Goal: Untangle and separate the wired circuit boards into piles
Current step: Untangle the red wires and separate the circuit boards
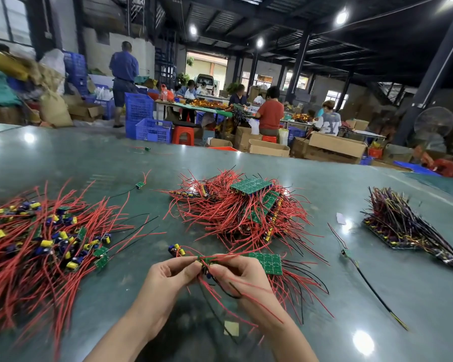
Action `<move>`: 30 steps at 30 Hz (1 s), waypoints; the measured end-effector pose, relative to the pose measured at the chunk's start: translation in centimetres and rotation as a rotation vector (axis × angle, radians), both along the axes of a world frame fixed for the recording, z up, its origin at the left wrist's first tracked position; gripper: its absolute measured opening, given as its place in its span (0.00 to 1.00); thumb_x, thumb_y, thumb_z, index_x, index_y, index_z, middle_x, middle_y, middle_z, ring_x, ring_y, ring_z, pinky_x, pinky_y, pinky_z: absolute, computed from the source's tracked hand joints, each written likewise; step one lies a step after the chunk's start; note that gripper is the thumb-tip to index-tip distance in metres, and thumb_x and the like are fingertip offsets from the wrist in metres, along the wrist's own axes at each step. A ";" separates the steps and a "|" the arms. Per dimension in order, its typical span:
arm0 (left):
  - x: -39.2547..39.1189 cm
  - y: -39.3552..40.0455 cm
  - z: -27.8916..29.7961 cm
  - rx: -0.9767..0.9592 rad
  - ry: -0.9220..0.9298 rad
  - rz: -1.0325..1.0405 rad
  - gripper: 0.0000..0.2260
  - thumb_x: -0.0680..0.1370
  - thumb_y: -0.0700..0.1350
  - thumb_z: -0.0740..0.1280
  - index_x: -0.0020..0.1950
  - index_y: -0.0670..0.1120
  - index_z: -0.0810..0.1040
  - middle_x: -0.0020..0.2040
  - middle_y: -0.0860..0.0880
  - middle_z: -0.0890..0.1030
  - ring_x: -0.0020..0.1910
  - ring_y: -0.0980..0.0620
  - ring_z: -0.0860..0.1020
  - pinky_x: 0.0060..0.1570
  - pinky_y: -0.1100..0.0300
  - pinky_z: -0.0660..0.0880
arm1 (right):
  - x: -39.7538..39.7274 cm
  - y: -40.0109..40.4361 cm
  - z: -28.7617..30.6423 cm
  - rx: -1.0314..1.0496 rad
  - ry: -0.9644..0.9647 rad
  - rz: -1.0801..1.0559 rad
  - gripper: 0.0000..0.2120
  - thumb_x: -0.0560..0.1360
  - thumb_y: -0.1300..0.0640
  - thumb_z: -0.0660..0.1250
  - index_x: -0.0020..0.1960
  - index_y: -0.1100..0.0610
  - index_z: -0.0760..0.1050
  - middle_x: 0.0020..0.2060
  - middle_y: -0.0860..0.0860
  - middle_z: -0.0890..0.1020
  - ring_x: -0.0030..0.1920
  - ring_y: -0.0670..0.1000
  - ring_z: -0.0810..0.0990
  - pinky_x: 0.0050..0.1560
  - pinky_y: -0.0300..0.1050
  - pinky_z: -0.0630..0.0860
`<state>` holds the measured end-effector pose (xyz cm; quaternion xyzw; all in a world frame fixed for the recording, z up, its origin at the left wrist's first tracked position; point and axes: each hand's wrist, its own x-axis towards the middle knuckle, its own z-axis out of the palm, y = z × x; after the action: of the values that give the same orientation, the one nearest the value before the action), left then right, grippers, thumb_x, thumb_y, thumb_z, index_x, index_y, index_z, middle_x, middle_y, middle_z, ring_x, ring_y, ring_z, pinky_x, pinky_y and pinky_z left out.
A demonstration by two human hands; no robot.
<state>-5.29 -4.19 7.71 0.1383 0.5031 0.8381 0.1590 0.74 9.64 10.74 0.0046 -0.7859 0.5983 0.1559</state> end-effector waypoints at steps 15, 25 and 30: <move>-0.3 -0.4 0.3 -0.474 0.435 0.456 0.20 0.71 0.24 0.60 0.51 0.44 0.82 0.53 0.54 0.80 0.56 0.61 0.73 0.53 0.74 0.68 | -0.3 0.4 0.3 -0.399 0.099 -0.208 0.08 0.76 0.66 0.64 0.48 0.59 0.81 0.29 0.47 0.79 0.27 0.41 0.73 0.30 0.30 0.70; 1.3 0.6 1.1 0.196 -0.163 -0.392 0.12 0.74 0.44 0.66 0.52 0.38 0.82 0.48 0.37 0.82 0.44 0.45 0.83 0.45 0.52 0.80 | 0.5 -1.3 -0.1 0.341 0.406 -0.267 0.10 0.70 0.57 0.69 0.51 0.51 0.83 0.46 0.49 0.79 0.49 0.49 0.78 0.52 0.37 0.72; 0.8 0.5 0.7 0.177 -0.271 -0.360 0.09 0.64 0.32 0.69 0.42 0.37 0.84 0.36 0.41 0.81 0.30 0.53 0.80 0.29 0.66 0.77 | 0.4 -1.0 0.1 0.205 0.363 -0.257 0.10 0.69 0.65 0.73 0.47 0.53 0.84 0.46 0.49 0.80 0.48 0.42 0.78 0.49 0.33 0.74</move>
<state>-4.47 -3.70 8.45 0.1255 0.3689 0.8481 0.3591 1.17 8.63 10.81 0.0281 -0.7956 0.4802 0.3682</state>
